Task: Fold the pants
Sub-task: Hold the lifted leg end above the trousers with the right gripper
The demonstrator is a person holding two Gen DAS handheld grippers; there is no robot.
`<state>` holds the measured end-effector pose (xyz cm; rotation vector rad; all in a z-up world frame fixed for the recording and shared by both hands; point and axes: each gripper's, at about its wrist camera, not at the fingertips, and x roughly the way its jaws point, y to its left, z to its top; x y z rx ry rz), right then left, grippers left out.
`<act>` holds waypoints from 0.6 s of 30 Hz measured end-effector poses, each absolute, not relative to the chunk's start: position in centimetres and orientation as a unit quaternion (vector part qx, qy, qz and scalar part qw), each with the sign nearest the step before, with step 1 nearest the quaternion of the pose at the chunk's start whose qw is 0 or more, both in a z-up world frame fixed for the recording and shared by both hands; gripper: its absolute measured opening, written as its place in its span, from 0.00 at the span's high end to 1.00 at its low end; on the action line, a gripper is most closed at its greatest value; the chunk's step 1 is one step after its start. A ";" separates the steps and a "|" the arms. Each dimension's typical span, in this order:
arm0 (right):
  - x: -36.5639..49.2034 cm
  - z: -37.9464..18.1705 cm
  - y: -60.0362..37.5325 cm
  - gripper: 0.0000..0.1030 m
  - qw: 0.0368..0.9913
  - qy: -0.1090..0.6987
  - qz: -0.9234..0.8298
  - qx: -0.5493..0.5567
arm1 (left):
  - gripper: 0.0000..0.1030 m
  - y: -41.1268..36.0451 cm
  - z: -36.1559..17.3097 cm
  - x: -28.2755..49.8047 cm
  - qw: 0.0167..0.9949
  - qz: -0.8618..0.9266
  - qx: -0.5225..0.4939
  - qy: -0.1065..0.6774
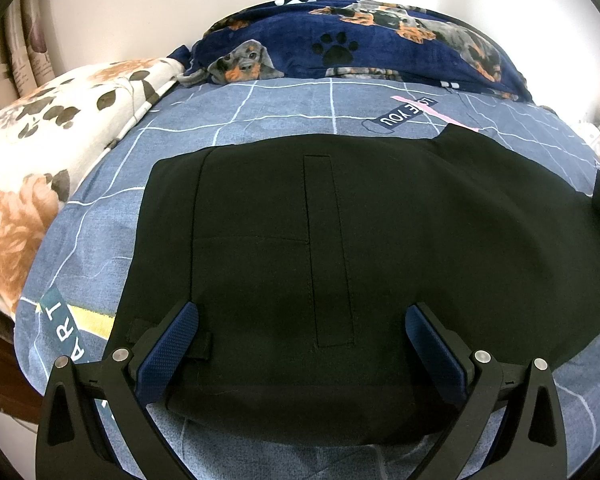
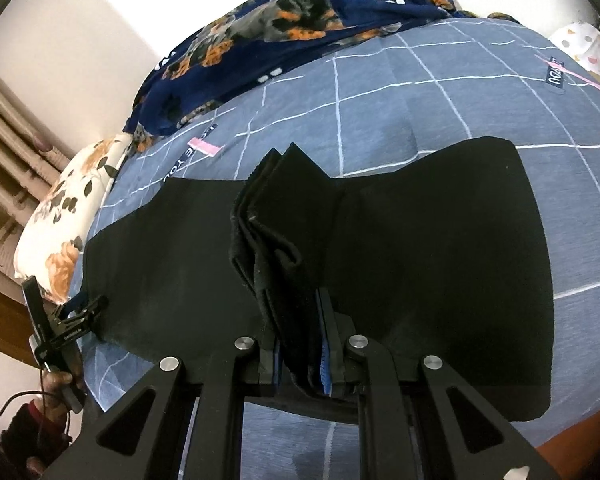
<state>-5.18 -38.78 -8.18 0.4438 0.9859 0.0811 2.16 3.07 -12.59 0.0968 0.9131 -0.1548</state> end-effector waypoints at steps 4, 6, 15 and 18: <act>-5.0 -8.3 -38.4 0.86 0.856 0.471 0.041 0.210 | 0.00 3.1 -12.6 2.2 0.894 -0.075 0.047 0.440; -4.9 -8.4 -38.2 0.86 0.855 0.472 0.043 0.209 | 0.00 3.0 -12.6 2.1 0.893 -0.074 0.047 0.440; -4.5 -8.8 -36.3 0.86 0.854 0.478 0.054 0.197 | 0.00 2.9 -12.6 2.1 0.894 -0.074 0.048 0.440; -4.4 -8.9 -35.7 0.86 0.854 0.481 0.058 0.190 | 0.00 2.9 -12.6 2.0 0.894 -0.074 0.048 0.440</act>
